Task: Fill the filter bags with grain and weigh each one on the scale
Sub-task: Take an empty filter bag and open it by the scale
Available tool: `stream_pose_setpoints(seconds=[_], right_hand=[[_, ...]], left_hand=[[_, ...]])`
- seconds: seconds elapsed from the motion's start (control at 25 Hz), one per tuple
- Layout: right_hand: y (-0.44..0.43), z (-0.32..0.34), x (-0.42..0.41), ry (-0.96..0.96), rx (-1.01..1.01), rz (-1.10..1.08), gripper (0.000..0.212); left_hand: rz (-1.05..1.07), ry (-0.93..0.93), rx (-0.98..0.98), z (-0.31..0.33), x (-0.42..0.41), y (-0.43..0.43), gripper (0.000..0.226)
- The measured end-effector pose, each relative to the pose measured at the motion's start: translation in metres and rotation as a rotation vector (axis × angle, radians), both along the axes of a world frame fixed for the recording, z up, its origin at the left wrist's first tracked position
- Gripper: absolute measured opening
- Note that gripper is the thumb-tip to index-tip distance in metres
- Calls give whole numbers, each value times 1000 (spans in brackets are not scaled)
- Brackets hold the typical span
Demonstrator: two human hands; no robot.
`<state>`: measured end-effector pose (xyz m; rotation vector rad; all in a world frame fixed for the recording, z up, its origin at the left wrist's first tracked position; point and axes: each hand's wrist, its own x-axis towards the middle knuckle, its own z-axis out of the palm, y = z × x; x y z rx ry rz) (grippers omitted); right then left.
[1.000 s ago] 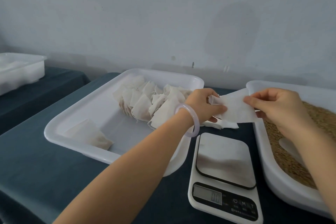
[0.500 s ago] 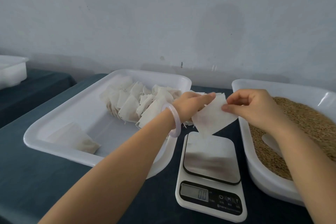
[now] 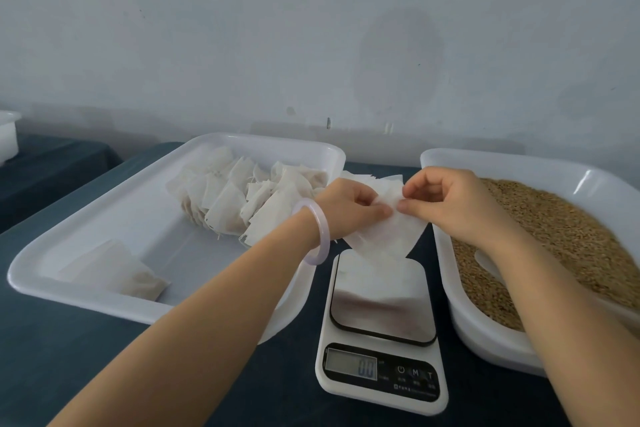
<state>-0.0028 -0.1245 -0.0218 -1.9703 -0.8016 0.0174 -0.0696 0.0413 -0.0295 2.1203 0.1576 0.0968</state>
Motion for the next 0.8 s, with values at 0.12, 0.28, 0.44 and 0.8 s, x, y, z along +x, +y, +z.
stream_pose_setpoints(seconds=[0.12,0.28,0.44,0.8], right_hand=[[1,0,1,16,20,-7,17],[-2,2,7,78,95,-93,14],[-17,7,11,238,61,-114,17],[-16,-2,-18,-135,22,232,43]], left_hand=[[4,-36,3,-1,1,1,22],[-33,-37,-209,2,-2,2,25],[6,-94,-322,2,-1,3,32],[-33,-146,-154,2,-4,-7,35]])
